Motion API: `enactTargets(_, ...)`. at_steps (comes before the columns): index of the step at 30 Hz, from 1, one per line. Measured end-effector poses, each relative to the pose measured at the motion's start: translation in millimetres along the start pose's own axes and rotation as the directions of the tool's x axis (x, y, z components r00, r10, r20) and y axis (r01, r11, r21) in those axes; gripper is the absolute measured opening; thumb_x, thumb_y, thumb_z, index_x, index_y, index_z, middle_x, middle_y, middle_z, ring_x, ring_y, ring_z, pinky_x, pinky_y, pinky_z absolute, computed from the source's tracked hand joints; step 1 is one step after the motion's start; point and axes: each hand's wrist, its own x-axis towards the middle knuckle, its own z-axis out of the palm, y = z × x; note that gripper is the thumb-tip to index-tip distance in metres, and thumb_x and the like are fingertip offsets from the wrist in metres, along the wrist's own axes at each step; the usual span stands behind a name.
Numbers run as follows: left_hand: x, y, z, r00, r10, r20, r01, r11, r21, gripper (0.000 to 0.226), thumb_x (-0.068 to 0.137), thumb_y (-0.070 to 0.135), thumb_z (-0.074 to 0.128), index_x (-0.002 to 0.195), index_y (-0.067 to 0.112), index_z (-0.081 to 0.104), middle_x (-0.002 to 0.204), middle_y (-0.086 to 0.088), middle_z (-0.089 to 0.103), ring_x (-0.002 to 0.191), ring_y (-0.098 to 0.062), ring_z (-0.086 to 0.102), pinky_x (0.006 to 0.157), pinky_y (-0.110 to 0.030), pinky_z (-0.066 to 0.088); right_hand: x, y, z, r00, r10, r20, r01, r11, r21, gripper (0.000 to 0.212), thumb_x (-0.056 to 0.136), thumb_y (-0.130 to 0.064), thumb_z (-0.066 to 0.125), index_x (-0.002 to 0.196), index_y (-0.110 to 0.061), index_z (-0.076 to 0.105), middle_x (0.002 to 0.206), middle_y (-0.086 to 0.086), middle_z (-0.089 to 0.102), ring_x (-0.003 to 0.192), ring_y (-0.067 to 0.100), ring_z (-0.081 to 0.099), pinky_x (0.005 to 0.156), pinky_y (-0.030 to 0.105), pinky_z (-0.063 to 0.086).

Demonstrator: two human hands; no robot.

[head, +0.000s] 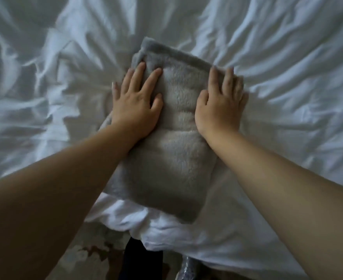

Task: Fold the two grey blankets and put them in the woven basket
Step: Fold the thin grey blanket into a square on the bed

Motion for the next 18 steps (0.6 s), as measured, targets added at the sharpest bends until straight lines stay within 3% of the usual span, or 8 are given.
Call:
enactTargets(3, -27, 6, -21, 0.999, 0.006, -0.033, -0.006, 1.0, 0.009, 0.058, 0.093, 0.04, 0.036, 0.149, 0.031, 0.026, 0.161, -0.005, 0.009, 0.148, -0.023, 0.001, 0.117, -0.05, -0.006, -48, -19, -18, 0.993, 0.114, 0.001, -0.113, 0.981, 0.16, 0.056, 0.1, -0.033, 0.027, 0.153, -0.026, 0.012, 0.162, 0.01, -0.004, 0.148, 0.03, -0.003, 0.117, 0.048, -0.001)
enactTargets(8, -77, -16, -9, 0.997, 0.063, 0.039, -0.066, 0.995, 0.069, 0.055, 0.095, 0.044, 0.028, 0.149, 0.035, 0.023, 0.161, 0.001, 0.01, 0.148, -0.015, 0.002, 0.12, -0.045, 0.006, -118, -3, 12, 0.998, -0.018, 0.065, 0.014, 0.998, 0.067, 0.058, 0.098, -0.043, 0.028, 0.153, -0.03, 0.013, 0.162, 0.006, 0.002, 0.148, 0.03, 0.005, 0.117, 0.05, 0.009)
enactTargets(13, -64, -34, 18, 0.983, 0.144, -0.117, -0.142, 0.99, 0.027, 0.063, 0.085, 0.042, 0.03, 0.145, 0.024, 0.039, 0.156, -0.008, 0.028, 0.145, -0.026, 0.022, 0.112, -0.05, 0.031, -107, 12, 57, 0.986, -0.081, -0.147, 0.092, 0.993, 0.073, 0.065, 0.089, -0.043, 0.026, 0.148, -0.017, 0.033, 0.156, 0.017, 0.027, 0.14, 0.043, 0.027, 0.109, 0.058, 0.027)
enactTargets(18, -54, -54, 61, 0.917, 0.249, -0.311, -0.234, 0.968, 0.085, 0.059, 0.084, 0.03, 0.039, 0.139, 0.009, 0.046, 0.147, -0.025, 0.036, 0.136, -0.043, 0.031, 0.11, -0.053, 0.028, -93, 23, 101, 0.939, -0.151, -0.308, 0.181, 0.981, 0.07, 0.066, 0.087, -0.042, 0.03, 0.146, -0.012, 0.035, 0.151, 0.022, 0.033, 0.137, 0.045, 0.031, 0.108, 0.059, 0.024)
